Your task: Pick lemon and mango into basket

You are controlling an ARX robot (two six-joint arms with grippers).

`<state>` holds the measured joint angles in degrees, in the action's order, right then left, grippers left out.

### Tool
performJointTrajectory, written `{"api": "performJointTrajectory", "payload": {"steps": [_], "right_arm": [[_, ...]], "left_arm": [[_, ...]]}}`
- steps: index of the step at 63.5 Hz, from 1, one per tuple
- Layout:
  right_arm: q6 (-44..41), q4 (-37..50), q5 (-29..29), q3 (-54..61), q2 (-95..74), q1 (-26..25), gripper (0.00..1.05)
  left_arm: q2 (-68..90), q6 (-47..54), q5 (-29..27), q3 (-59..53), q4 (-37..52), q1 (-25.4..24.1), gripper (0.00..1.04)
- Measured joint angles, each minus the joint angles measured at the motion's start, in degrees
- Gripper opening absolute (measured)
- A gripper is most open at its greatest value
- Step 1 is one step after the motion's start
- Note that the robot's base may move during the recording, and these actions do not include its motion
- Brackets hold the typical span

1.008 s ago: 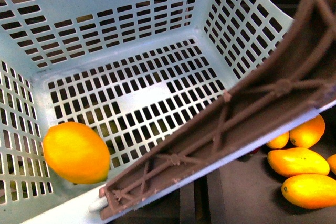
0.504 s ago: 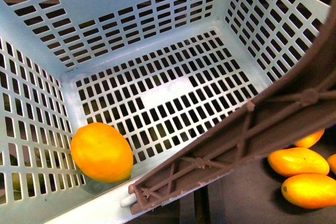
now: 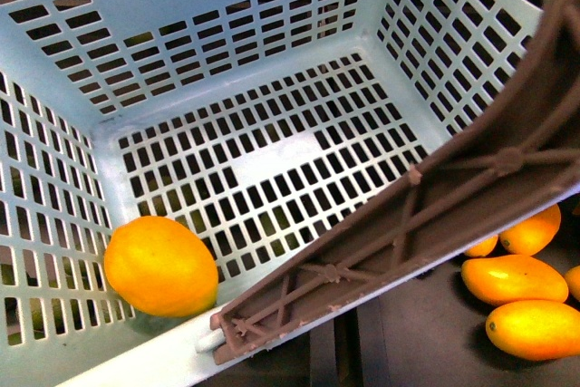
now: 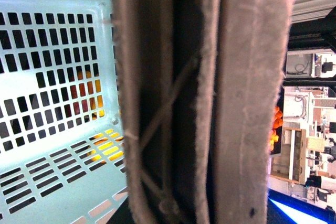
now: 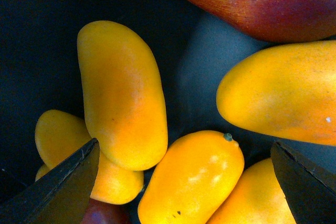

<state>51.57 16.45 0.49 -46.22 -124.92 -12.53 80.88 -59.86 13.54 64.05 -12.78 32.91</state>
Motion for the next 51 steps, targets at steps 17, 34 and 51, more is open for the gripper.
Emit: {"api": "performJointTrajectory", "payload": {"steps": [17,34,51], "right_arm": [[1.77,-0.2,-0.09,-4.98,-5.2,1.62,0.96],[2.91,-0.42,-0.31,-11.3,-11.58,2.73,0.96],[2.89,-0.77,-0.57,-18.08,-17.25,3.93,0.96]], "left_arm": [[0.0,0.04,-0.44,0.0,0.0,-0.02,0.15],[0.0,0.02,-0.22,0.0,0.0,-0.02,0.15],[0.0,0.02,-0.26,0.0,0.0,-0.02,0.15]]}}
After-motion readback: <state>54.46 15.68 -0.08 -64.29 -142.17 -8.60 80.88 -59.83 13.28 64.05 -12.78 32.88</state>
